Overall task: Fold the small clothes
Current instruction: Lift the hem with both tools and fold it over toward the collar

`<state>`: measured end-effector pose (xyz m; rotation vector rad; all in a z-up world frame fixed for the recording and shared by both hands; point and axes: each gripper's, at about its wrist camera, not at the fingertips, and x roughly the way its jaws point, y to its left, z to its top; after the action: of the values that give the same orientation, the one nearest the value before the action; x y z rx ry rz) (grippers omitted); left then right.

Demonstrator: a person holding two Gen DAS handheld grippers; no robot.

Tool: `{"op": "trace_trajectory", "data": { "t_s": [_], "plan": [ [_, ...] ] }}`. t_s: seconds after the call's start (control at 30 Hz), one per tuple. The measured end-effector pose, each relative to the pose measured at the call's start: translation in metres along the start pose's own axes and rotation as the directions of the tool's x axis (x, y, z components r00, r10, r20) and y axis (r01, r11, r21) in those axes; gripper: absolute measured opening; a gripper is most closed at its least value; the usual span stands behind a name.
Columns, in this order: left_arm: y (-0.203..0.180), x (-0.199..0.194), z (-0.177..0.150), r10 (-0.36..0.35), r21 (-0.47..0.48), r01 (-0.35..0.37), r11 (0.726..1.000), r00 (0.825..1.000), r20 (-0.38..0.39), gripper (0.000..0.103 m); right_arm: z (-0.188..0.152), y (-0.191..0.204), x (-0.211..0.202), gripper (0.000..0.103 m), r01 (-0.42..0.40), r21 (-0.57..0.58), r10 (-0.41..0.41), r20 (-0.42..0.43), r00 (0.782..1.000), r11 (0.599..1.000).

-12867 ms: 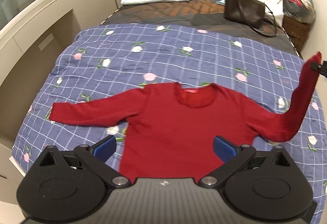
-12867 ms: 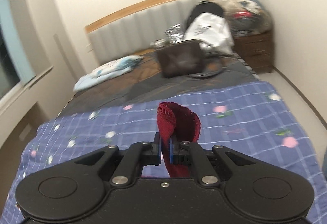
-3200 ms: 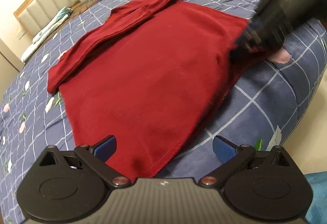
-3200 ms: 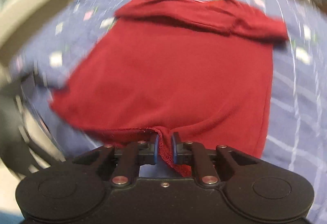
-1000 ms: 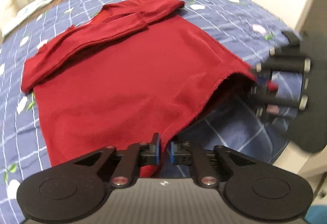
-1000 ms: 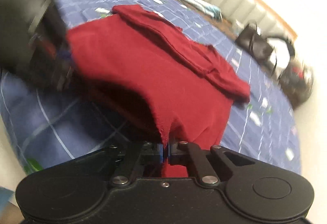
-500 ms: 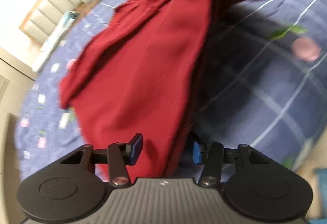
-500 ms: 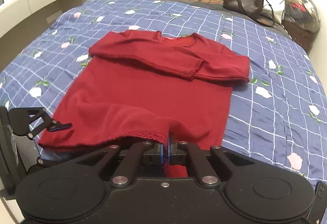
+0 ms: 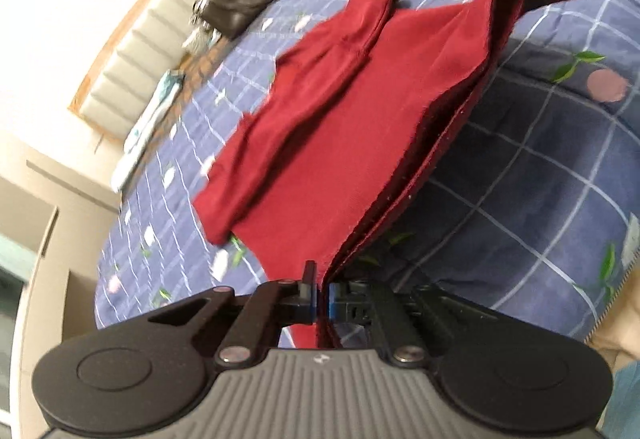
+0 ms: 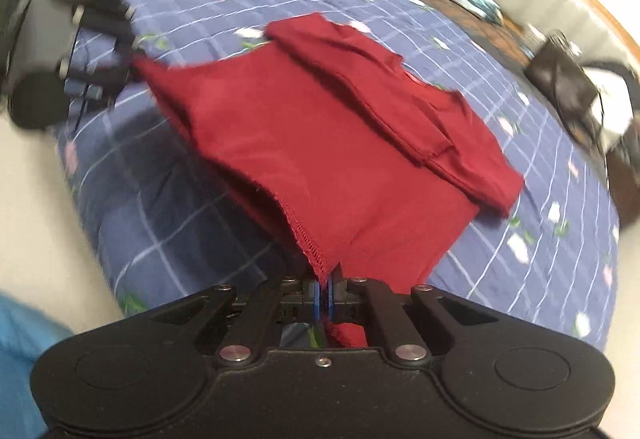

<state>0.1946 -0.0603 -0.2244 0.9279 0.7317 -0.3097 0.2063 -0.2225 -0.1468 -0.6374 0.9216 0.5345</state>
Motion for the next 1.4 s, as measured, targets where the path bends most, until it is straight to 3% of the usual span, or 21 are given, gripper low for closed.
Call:
{"op": "trace_trajectory", "data": {
  "t_s": [0.23, 0.47, 0.63, 0.77, 1.0, 1.2, 1.4],
  "plan": [
    [0.015, -0.052, 0.005, -0.025, 0.038, 0.023, 0.999, 0.998, 0.051, 0.003, 0.004, 0.006, -0.041, 0.002, 0.010, -0.091, -0.012, -0.014, 1.000, 0.996],
    [0.012, -0.099, -0.006, -0.092, 0.026, 0.091, 0.996, 0.995, 0.037, 0.003, -0.014, 0.043, -0.087, 0.002, -0.040, -0.139, 0.030, -0.073, 0.997, 0.990],
    [0.013, -0.139, -0.025, -0.182, -0.025, 0.182, 0.983, 0.983, 0.009, 0.004, -0.024, 0.058, -0.119, 0.002, -0.136, 0.000, 0.135, -0.105, 0.985, 0.991],
    [0.025, -0.157, -0.031, -0.242, -0.109, 0.240, 0.965, 0.970, -0.013, 0.004, -0.025, 0.060, -0.133, 0.002, -0.142, 0.070, 0.149, -0.097, 0.984, 0.987],
    [0.054, -0.148, -0.011, -0.241, -0.160, 0.235, 0.959, 0.971, -0.012, 0.004, -0.013, 0.039, -0.122, 0.002, -0.104, 0.064, 0.108, -0.074, 0.991, 0.993],
    [0.094, -0.115, 0.029, -0.269, -0.072, 0.269, 0.961, 0.963, 0.008, 0.004, 0.023, -0.021, -0.099, 0.003, -0.091, 0.037, 0.092, -0.045, 0.995, 0.995],
    [0.135, -0.051, 0.075, -0.325, 0.019, 0.325, 0.946, 0.946, -0.005, 0.005, 0.073, -0.094, -0.044, 0.003, -0.115, -0.013, 0.113, -0.070, 0.991, 0.993]
  ]
}}
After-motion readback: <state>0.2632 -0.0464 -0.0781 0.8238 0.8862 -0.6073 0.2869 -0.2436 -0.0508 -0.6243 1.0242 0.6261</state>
